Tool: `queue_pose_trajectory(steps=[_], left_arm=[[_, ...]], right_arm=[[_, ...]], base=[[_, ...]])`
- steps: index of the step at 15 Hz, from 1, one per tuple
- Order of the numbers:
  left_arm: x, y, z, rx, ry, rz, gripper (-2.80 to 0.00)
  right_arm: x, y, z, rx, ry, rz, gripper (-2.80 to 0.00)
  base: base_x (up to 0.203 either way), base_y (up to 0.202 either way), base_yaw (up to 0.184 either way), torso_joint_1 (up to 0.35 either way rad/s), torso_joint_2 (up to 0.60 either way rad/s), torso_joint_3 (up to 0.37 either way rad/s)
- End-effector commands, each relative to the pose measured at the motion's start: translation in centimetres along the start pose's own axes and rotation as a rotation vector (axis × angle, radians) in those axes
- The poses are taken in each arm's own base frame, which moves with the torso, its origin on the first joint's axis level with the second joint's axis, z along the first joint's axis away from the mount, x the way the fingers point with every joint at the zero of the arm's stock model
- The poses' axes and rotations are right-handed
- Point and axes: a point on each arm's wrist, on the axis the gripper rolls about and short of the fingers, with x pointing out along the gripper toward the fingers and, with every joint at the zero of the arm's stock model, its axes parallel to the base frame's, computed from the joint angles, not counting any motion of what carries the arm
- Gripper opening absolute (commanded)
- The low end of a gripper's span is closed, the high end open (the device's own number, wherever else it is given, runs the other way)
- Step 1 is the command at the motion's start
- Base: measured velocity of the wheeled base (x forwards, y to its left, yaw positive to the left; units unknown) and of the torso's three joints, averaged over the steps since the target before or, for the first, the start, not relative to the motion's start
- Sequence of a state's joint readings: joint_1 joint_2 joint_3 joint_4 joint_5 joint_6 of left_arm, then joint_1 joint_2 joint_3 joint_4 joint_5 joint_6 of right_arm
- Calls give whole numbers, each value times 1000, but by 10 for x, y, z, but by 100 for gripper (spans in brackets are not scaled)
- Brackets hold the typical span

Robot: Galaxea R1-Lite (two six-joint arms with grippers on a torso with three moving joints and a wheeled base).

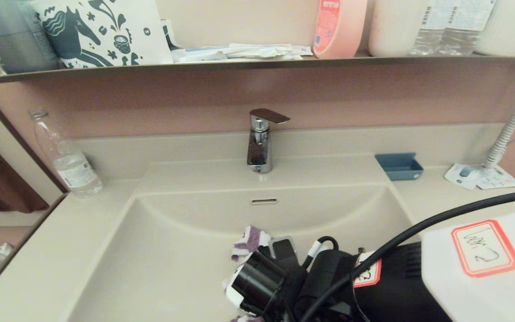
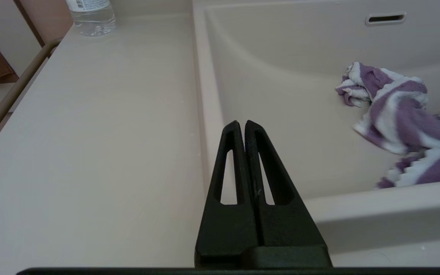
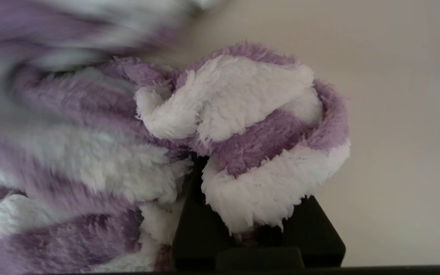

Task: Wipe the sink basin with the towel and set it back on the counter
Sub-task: Wipe the sink

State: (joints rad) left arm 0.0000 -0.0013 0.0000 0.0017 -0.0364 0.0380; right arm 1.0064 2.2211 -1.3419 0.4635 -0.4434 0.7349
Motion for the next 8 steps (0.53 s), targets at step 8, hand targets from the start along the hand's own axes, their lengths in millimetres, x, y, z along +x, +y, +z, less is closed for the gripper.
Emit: queue_pose_trajectory(steps=[8], left_arm=[[0, 0, 0, 0, 1, 0, -280]], right_arm=[[-61, -66, 28, 161, -12, -4, -280]], base=[[0, 0, 0, 0, 0, 0]])
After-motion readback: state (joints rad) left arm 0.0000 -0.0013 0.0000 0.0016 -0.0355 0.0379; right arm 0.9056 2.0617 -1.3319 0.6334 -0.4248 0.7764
